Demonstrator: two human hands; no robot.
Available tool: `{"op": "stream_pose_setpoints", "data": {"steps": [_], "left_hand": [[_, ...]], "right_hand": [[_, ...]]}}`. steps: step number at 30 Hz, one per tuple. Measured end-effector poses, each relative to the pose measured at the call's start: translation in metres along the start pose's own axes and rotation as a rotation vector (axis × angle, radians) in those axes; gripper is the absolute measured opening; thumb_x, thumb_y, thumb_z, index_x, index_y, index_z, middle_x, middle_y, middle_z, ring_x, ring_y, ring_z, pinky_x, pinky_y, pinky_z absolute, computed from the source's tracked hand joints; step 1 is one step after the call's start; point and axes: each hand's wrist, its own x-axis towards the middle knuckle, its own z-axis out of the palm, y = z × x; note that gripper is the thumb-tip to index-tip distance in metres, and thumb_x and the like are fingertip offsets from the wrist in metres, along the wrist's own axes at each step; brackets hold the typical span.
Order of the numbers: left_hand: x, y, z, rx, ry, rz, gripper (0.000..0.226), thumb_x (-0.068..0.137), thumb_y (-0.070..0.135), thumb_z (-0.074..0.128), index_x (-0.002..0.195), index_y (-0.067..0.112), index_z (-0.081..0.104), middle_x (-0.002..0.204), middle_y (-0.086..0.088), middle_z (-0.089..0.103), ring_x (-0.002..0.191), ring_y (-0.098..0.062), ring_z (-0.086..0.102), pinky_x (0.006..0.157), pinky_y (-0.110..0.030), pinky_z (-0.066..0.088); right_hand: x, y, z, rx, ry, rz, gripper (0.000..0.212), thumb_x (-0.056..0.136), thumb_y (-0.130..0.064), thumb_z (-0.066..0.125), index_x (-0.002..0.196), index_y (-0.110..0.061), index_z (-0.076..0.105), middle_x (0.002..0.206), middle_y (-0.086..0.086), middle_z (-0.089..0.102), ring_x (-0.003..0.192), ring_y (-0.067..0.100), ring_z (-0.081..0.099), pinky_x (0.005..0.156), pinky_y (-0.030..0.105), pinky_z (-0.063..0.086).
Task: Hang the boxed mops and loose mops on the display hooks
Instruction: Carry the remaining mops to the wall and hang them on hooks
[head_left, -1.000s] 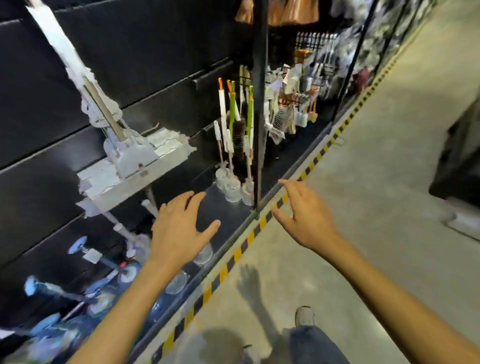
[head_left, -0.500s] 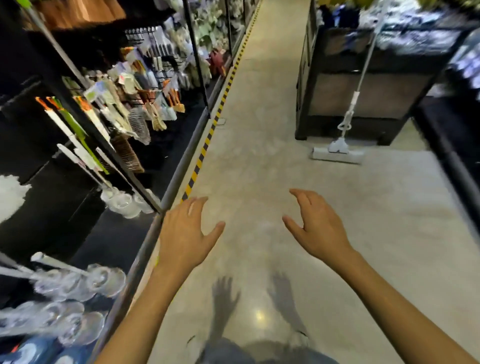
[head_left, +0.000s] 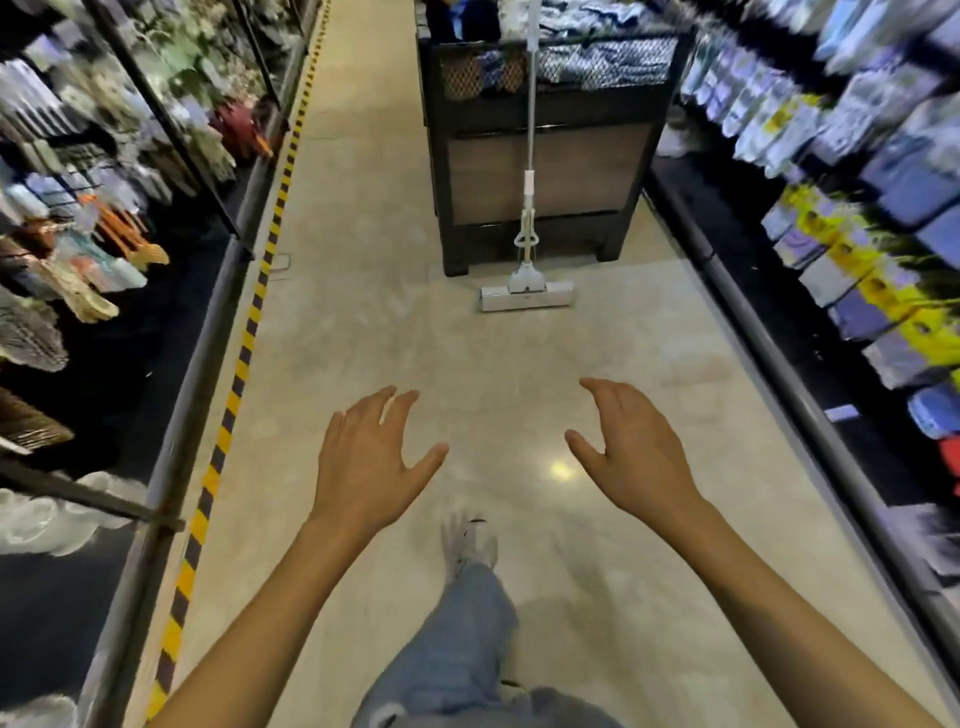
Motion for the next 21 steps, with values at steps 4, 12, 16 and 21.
{"op": "stream_pose_setpoints", "data": {"steps": [4,12,16,21], "left_hand": [[0.082,0.01,0.011,-0.025,-0.008,0.046,0.08,0.075,0.069,0.027,0.135,0.02,0.048,0.141,-0.009,0.049,0.13,-0.027,0.045,0.106,-0.049,0.036],[0.284,0.017,0.003,-0.034,-0.004,0.062,0.078,0.077,0.069,0.03,0.137,0.021,0.046,0.142,-0.008,0.048,0.129,-0.028,0.045,0.107,-0.049,0.035],[0.385,0.022,-0.013,0.005,0.009,0.075,0.069,0.084,0.061,0.049,0.141,0.022,0.04,0.144,-0.007,0.045,0.131,-0.027,0.042,0.109,-0.047,0.032],[0.487,0.035,-0.015,0.006,0.02,0.08,0.071,0.084,0.061,0.046,0.143,0.022,0.036,0.144,-0.007,0.044,0.131,-0.028,0.042,0.109,-0.048,0.033]], "right_hand": [[0.068,0.022,0.005,-0.001,-0.014,0.031,0.056,0.09,-0.032,0.059,0.139,-0.01,0.044,0.138,0.009,0.052,0.129,0.028,0.046,0.104,0.039,0.038],[0.262,0.05,-0.005,-0.045,-0.071,0.086,0.057,0.093,-0.037,0.053,0.144,-0.017,0.035,0.143,0.001,0.044,0.133,0.022,0.039,0.109,0.033,0.03],[0.35,0.067,-0.019,-0.017,0.011,0.083,0.054,0.086,-0.03,0.063,0.133,-0.006,0.05,0.127,0.012,0.059,0.118,0.033,0.053,0.099,0.041,0.042],[0.448,0.094,-0.031,-0.041,0.031,0.06,0.053,0.089,-0.032,0.061,0.134,-0.008,0.048,0.13,0.011,0.057,0.121,0.03,0.052,0.101,0.038,0.041]]}}
